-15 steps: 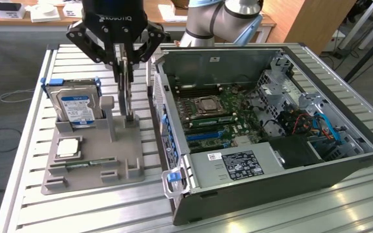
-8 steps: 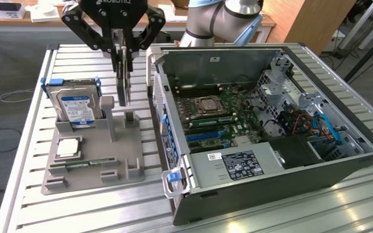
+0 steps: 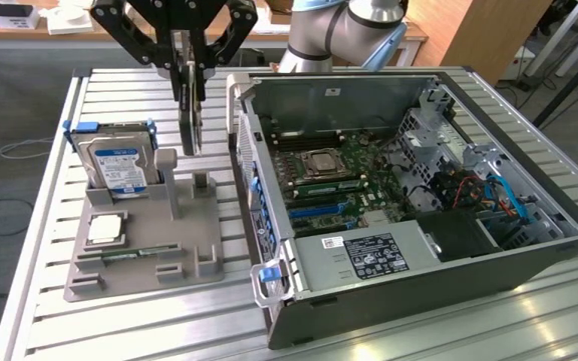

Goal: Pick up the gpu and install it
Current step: 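Pick up the gpu and move the gpu toward the slot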

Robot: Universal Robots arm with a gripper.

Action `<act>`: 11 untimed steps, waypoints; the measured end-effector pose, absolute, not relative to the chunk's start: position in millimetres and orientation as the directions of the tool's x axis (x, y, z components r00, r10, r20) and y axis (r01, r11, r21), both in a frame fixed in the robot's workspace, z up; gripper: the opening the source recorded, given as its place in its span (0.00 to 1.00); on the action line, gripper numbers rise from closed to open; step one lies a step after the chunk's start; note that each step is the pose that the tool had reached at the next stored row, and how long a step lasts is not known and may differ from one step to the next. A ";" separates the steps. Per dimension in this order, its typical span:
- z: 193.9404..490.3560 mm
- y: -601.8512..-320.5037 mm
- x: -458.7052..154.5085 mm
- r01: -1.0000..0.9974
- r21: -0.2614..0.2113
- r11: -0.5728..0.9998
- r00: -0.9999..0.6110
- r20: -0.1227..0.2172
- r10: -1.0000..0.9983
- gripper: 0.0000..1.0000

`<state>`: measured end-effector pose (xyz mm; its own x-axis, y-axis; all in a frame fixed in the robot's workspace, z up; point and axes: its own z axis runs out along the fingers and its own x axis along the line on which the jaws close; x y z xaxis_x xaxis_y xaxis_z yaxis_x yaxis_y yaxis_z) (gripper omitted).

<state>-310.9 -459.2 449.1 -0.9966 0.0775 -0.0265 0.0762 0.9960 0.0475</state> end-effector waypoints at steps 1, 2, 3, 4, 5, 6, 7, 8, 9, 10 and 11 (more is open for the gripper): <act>449.1 -459.2 -311.0 0.076 0.047 0.996 -0.997 -0.026 0.078 0.27; 449.1 -459.2 -311.0 0.076 0.047 0.996 -0.997 -0.026 0.078 0.27; 449.2 -459.2 -310.9 0.076 0.047 0.996 -0.997 -0.026 0.078 0.27; 449.3 -459.2 -310.1 0.076 0.047 0.996 -0.997 -0.026 0.077 0.27; 449.3 -459.2 -308.7 0.076 0.047 0.996 -0.997 -0.026 0.077 0.27; 449.2 -459.3 -307.2 0.076 0.047 0.996 -0.997 -0.026 0.078 0.27; 449.2 -459.2 -305.2 0.076 0.047 0.996 -0.997 -0.026 0.078 0.27; 449.2 -459.2 -302.9 0.076 0.047 0.996 -0.997 -0.026 0.078 0.27; 449.2 -459.2 -300.3 0.076 0.047 0.996 -0.997 -0.026 0.078 0.27; 449.2 -459.2 -296.9 0.076 0.047 0.996 -0.997 -0.026 0.078 0.27; 449.2 -459.2 -292.9 0.076 0.047 0.996 -0.997 -0.026 0.078 0.27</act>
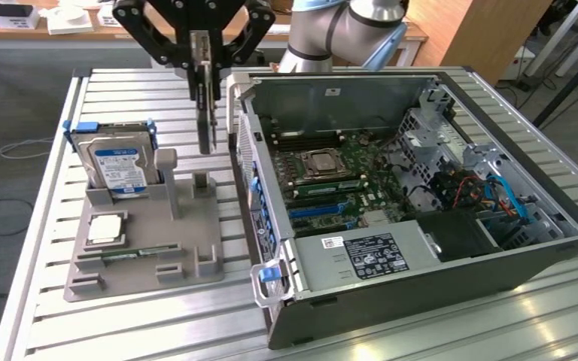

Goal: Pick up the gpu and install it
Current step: 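Pick up the gpu and move the gpu toward the slot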

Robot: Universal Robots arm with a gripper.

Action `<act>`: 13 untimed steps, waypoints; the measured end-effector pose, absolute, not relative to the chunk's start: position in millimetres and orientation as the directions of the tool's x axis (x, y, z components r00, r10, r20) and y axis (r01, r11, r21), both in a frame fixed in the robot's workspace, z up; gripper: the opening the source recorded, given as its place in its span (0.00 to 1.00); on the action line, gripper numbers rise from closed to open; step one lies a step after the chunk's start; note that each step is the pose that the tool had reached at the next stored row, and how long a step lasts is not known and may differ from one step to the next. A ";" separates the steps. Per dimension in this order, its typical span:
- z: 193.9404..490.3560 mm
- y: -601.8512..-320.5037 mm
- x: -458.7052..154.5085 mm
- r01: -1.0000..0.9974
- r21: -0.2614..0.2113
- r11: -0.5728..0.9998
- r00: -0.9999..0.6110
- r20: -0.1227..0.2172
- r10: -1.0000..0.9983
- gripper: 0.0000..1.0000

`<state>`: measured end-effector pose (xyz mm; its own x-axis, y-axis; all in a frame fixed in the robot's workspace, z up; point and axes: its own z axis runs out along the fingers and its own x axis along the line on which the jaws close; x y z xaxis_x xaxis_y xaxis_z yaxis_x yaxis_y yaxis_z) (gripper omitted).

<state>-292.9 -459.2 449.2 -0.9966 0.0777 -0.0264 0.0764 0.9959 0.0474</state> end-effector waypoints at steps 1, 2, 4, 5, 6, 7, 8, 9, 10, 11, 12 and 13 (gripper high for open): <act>449.2 -459.2 -289.1 0.076 0.047 0.996 -0.997 -0.026 0.078 0.27; 449.1 -459.2 -285.3 0.076 0.047 0.996 -0.997 -0.026 0.078 0.27; 449.2 -459.2 -277.6 0.076 0.047 0.996 -0.997 -0.026 0.078 0.27; 449.2 -459.2 -273.6 0.076 0.047 0.996 -0.997 -0.026 0.078 0.27; 449.2 -459.2 -269.5 0.076 0.047 0.996 -0.997 -0.026 0.078 0.27; 449.2 -459.2 -265.3 0.076 0.047 0.996 -0.997 -0.026 0.078 0.27; 449.1 -459.2 -261.0 0.076 0.047 0.996 -0.997 -0.026 0.078 0.27; 449.1 -459.3 -256.7 0.076 0.048 0.996 -0.997 -0.027 0.078 0.27; 449.2 -459.2 -252.3 0.076 0.047 0.996 -0.997 -0.026 0.078 0.27; 449.2 -459.2 -247.8 0.076 0.047 0.996 -0.997 -0.026 0.078 0.27; 449.2 -459.2 -243.5 0.076 0.047 0.996 -0.997 -0.026 0.078 0.27; 449.2 -459.2 -239.4 0.076 0.047 0.996 -0.997 -0.026 0.078 0.27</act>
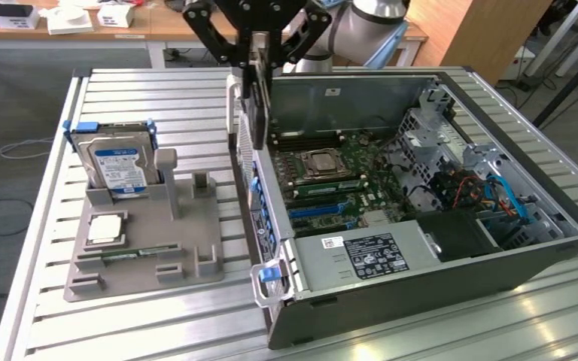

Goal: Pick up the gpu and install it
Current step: 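Pick up the gpu and move the gpu toward the slot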

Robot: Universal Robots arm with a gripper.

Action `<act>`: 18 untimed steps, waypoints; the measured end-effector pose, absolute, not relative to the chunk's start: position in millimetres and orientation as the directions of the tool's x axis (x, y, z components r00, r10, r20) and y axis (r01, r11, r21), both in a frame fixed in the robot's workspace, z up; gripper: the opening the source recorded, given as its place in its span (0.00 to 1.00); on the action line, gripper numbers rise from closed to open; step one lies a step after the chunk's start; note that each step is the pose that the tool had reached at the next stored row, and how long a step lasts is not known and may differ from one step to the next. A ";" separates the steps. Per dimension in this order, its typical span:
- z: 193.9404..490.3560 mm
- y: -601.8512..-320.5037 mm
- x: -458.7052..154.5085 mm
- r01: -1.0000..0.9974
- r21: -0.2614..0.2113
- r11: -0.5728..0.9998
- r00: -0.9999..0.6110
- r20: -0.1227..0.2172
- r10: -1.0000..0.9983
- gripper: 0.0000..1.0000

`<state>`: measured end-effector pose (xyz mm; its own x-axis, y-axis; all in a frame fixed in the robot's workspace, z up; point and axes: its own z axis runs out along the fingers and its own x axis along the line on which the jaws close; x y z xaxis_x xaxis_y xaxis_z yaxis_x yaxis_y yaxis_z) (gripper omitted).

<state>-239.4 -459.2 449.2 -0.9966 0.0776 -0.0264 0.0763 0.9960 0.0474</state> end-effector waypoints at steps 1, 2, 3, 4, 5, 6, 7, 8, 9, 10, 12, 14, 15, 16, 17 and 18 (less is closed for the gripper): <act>449.1 -459.3 -235.1 0.076 0.047 0.996 -0.997 -0.026 0.077 0.27; 449.1 -459.2 -230.5 0.076 0.048 0.996 -0.997 -0.026 0.078 0.27; 449.2 -459.2 -226.4 0.076 0.047 0.996 -0.997 -0.026 0.078 0.27; 449.2 -459.2 -222.1 0.076 0.047 0.996 -0.997 -0.026 0.078 0.27; 449.2 -459.2 -217.6 0.076 0.047 0.996 -0.997 -0.026 0.078 0.27; 449.1 -459.3 -213.1 0.076 0.047 0.996 -0.997 -0.026 0.078 0.27; 449.1 -459.2 -208.8 0.076 0.047 0.996 -0.997 -0.026 0.078 0.27; 449.1 -459.2 -204.4 0.076 0.047 0.996 -0.997 -0.026 0.078 0.27; 449.2 -459.2 -199.8 0.076 0.047 0.996 -0.997 -0.026 0.078 0.27; 449.2 -459.3 -195.6 0.076 0.047 0.996 -0.997 -0.026 0.078 0.27; 449.2 -459.2 -188.1 0.076 0.047 0.996 -0.997 -0.026 0.078 0.27; 449.2 -459.2 -180.3 0.076 0.047 0.996 -0.997 -0.026 0.078 0.27; 449.1 -459.2 -176.1 0.076 0.047 0.996 -0.997 -0.026 0.078 0.27; 449.2 -459.2 -171.4 0.076 0.047 0.996 -0.997 -0.026 0.078 0.27; 449.1 -459.2 -166.9 0.076 0.047 0.996 -0.997 -0.026 0.078 0.27; 449.2 -459.2 -162.6 0.076 0.047 0.996 -0.997 -0.026 0.078 0.27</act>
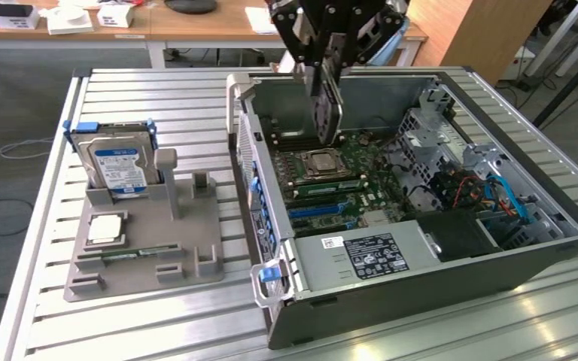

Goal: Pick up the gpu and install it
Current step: 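Pick up the gpu and move the gpu toward the slot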

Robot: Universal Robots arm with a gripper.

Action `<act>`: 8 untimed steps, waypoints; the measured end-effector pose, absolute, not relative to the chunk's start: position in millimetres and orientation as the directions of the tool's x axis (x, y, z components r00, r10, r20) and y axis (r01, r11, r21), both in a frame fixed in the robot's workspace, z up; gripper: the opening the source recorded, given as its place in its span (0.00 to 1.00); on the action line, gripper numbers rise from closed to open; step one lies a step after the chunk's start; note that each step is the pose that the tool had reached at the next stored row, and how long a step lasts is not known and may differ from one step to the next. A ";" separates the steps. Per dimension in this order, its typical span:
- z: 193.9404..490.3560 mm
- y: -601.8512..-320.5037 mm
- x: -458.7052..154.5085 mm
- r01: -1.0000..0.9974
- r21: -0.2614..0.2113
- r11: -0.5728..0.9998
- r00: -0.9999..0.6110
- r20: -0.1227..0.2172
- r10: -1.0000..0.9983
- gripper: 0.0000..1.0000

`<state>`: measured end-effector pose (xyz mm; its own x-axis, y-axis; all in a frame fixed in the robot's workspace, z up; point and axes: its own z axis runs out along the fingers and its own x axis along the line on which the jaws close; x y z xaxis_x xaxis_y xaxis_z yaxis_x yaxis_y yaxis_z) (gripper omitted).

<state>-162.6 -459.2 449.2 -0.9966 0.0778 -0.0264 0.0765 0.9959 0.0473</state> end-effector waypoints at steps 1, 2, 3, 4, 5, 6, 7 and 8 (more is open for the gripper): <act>449.2 -459.2 -158.0 0.076 0.047 0.996 -0.997 -0.026 0.078 0.27; 449.2 -459.2 -153.5 0.076 0.047 0.996 -0.997 -0.026 0.078 0.27; 449.2 -459.2 -148.7 0.076 0.047 0.996 -0.997 -0.026 0.078 0.27; 449.2 -459.2 -144.1 0.076 0.047 0.996 -0.997 -0.026 0.078 0.27; 449.1 -459.3 -139.6 0.076 0.047 0.996 -0.997 -0.026 0.077 0.27; 449.1 -459.2 -135.2 0.076 0.047 0.996 -0.997 -0.026 0.078 0.27; 449.2 -459.2 -130.7 0.076 0.047 0.996 -0.997 -0.026 0.078 0.27; 449.1 -459.2 -126.1 0.076 0.047 0.996 -0.997 -0.026 0.078 0.27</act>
